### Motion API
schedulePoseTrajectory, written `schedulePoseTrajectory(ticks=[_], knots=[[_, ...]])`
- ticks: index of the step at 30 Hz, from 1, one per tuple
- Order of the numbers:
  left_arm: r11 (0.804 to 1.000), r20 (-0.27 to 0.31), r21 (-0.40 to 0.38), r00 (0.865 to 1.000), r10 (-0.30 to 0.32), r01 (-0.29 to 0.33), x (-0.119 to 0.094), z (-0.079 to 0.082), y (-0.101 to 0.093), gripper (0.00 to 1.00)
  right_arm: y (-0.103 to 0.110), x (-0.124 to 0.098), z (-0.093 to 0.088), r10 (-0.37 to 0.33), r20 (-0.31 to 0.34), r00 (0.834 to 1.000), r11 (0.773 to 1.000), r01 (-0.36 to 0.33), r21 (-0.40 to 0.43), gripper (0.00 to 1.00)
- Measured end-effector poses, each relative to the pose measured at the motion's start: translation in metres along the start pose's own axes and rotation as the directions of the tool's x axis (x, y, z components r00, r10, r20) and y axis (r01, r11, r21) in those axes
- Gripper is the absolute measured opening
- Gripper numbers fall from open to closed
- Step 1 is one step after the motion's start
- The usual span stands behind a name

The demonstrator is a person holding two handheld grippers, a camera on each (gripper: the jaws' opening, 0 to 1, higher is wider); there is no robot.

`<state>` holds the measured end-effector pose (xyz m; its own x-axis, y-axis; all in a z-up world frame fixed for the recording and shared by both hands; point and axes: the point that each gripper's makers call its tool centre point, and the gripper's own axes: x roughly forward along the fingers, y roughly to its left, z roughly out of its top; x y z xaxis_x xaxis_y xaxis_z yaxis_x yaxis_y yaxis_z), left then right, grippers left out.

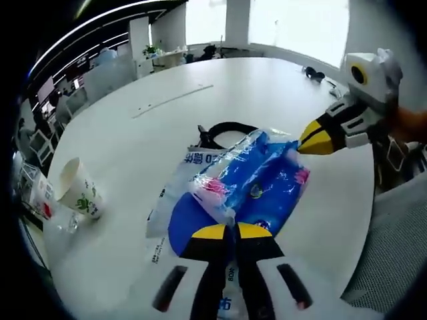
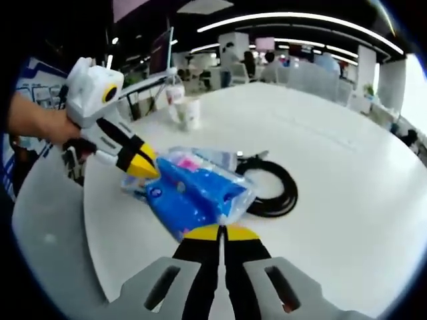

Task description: Arrange the tabletop items into an orderly group along one side of the table until the central work area is clear of visible clutter.

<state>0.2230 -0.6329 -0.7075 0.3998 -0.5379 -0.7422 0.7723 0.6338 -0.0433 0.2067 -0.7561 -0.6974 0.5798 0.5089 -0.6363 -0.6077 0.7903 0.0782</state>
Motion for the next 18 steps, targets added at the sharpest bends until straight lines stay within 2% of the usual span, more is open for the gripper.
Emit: schedulePoseTrajectory(ticks=[18], knots=[[0.999,0.045,0.030,0.999,0.015,-0.016,-0.013,0.023,-0.002,0.02,-0.006,-0.018,0.019,-0.020,0.047,0.999,1.000,0.021,-0.018,0.00]])
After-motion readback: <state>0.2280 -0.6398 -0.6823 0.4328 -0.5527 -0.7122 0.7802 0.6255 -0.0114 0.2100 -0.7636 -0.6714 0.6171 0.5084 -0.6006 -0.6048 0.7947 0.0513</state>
